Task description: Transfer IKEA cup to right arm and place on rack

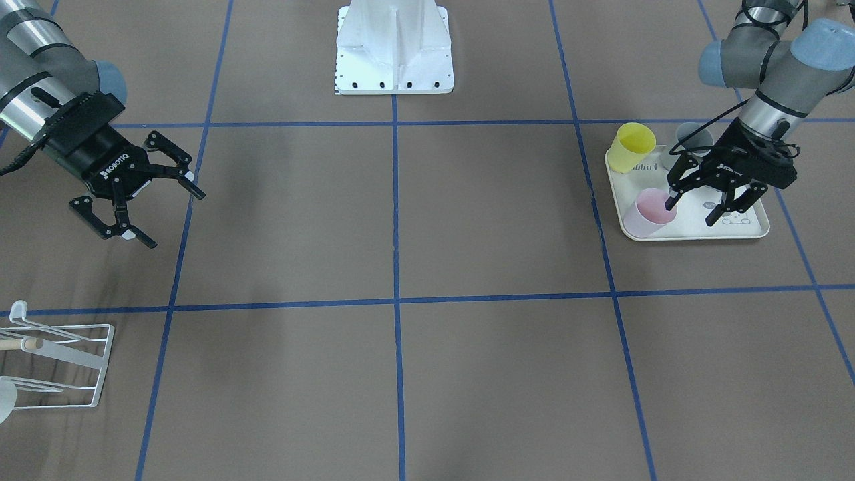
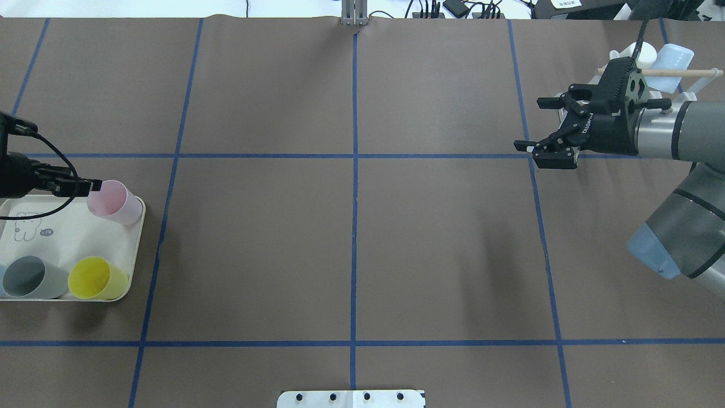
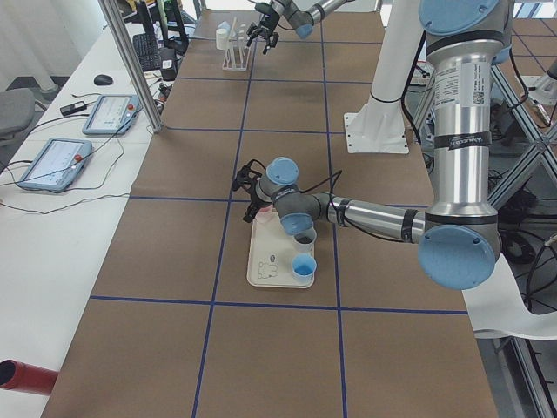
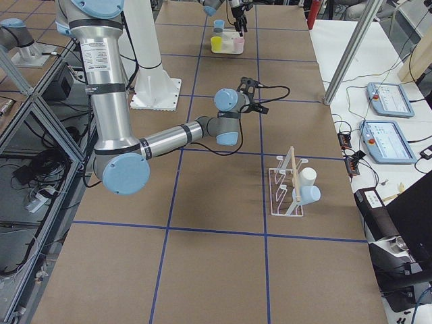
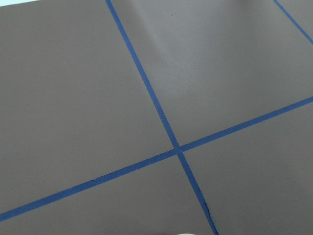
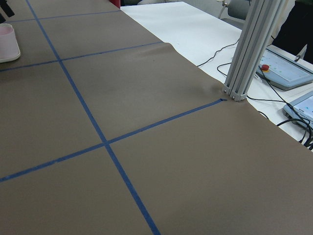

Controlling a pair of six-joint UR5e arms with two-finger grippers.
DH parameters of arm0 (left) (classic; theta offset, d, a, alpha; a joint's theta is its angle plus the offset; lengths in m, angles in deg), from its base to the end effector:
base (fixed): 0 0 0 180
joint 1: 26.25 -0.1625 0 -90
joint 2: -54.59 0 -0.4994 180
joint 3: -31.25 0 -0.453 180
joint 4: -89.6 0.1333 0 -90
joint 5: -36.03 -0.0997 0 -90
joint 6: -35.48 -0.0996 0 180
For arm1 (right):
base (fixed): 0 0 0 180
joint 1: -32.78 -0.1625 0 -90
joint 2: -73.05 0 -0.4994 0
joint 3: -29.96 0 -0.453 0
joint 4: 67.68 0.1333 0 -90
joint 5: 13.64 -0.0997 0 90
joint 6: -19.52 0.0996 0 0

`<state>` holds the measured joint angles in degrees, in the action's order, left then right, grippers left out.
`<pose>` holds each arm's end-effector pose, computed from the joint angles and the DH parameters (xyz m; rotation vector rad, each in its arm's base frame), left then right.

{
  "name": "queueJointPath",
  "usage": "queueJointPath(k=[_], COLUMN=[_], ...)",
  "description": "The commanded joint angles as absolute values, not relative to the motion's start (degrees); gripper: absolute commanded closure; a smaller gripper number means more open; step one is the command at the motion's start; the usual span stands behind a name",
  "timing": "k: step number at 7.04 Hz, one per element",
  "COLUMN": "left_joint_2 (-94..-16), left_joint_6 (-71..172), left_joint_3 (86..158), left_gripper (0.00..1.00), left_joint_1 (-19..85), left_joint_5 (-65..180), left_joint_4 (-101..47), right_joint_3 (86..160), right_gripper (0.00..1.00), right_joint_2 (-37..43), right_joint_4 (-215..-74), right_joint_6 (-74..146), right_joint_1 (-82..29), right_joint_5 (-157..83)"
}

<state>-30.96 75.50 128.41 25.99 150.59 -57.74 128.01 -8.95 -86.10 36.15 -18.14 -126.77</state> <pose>0.2592 -0.4848 0.5978 0.5585 0.9492 0.1891 -0.3054 -0.5255 0.4360 1.2010 -1.0040 -0.6179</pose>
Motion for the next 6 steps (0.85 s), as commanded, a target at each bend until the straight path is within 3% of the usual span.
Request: queueJointPath(k=[1,3,4,6], left_joint_2=[-30.84,-30.84,-30.84,-30.84], left_joint_6=[75.91,76.09,76.09,76.0], left_joint_3=[127.93,128.02,128.02,128.02], left_gripper=[0.4,0.68,0.76,0.84], left_joint_1=[24.29,24.2,24.2,24.2], left_joint_5=[150.55,150.64,150.72,150.72], left_joint_4=[-58.49,-58.58,-58.58,-58.67], right_joint_3=[127.87,127.7,127.69,127.78], right_gripper=[0.0,0.0,0.0,0.0], right_joint_2=[-8.95,-9.04,-9.04,-9.13], right_joint_4=[-86.05,-86.05,-86.05,-86.05], right_joint_6=[36.31,36.31,36.22,36.13], right_joint_1=[-18.11,-18.11,-18.11,-18.11], right_joint_5=[-126.93,-126.93,-127.1,-127.63])
